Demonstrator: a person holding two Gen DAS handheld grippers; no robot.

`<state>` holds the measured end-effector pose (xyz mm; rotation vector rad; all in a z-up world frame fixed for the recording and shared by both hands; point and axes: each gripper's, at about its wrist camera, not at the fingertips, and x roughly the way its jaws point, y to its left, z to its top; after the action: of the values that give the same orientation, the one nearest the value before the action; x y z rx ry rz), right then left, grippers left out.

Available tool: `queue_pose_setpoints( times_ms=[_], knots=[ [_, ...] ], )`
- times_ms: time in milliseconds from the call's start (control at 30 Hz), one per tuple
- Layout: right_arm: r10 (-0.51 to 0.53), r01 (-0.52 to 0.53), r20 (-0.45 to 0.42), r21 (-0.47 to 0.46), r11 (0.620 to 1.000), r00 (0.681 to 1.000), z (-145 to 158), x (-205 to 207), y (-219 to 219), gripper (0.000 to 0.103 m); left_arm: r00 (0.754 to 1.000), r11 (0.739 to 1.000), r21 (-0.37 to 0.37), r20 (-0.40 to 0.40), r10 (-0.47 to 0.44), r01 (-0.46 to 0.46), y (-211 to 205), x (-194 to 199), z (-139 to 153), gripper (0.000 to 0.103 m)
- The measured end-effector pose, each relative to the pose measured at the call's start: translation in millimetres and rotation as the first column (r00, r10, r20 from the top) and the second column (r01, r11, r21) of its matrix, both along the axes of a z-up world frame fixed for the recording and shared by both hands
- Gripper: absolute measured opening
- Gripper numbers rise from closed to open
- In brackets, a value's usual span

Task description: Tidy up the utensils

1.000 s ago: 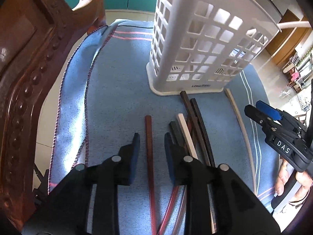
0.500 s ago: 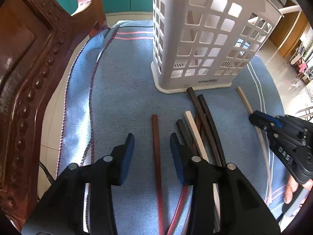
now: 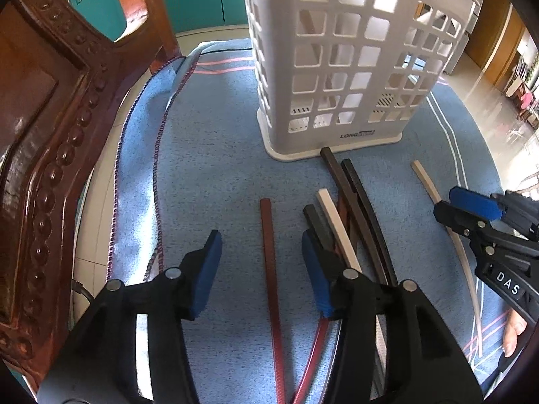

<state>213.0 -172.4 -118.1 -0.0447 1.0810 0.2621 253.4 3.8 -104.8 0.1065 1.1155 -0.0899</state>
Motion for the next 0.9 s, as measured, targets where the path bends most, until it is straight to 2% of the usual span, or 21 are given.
queue_pose_setpoints(
  times_ms=[367,400,433,467,500,533,733,900],
  knots=[
    [-0.01,0.012,0.027,-0.049,0.999,1.0,-5,2,2,0.032,1.0,1.0,0.026,0.003,-0.015,0.015,-1,-9,-1,0.057],
    [-0.012,0.013,0.027,-0.049,0.999,1.0,-5,0,3,0.031,1.0,1.0,0.027,0.003,-0.015,0.015,-1,-9,-1,0.057],
    [-0.021,0.023,0.028,-0.051,0.998,0.999,-5,-1,2,0.023,1.0,1.0,0.027,0.002,-0.016,0.016,0,-9,-1,0.057],
    [-0.03,0.031,0.027,-0.051,0.998,0.999,-5,-1,1,0.018,1.0,0.999,0.029,0.002,-0.015,0.015,0,-10,-1,0.057],
    [-0.04,0.041,0.022,-0.042,0.998,0.999,-5,0,-2,0.01,1.0,0.999,0.029,0.002,-0.016,0.016,0,-9,-2,0.057],
    [-0.056,0.057,0.011,-0.022,0.998,0.998,-5,2,-6,0.007,1.0,0.999,0.03,0.002,-0.016,0.016,0,-9,-2,0.057],
    [-0.133,0.14,-0.068,0.109,0.984,0.989,-8,11,-28,0.007,1.0,0.999,0.037,-0.002,-0.018,0.018,1,-6,-3,0.058],
    [-0.135,0.137,-0.024,0.101,0.985,0.99,-3,13,-23,0.008,1.0,0.999,0.04,-0.002,-0.019,0.019,1,-5,-4,0.058]
  ],
)
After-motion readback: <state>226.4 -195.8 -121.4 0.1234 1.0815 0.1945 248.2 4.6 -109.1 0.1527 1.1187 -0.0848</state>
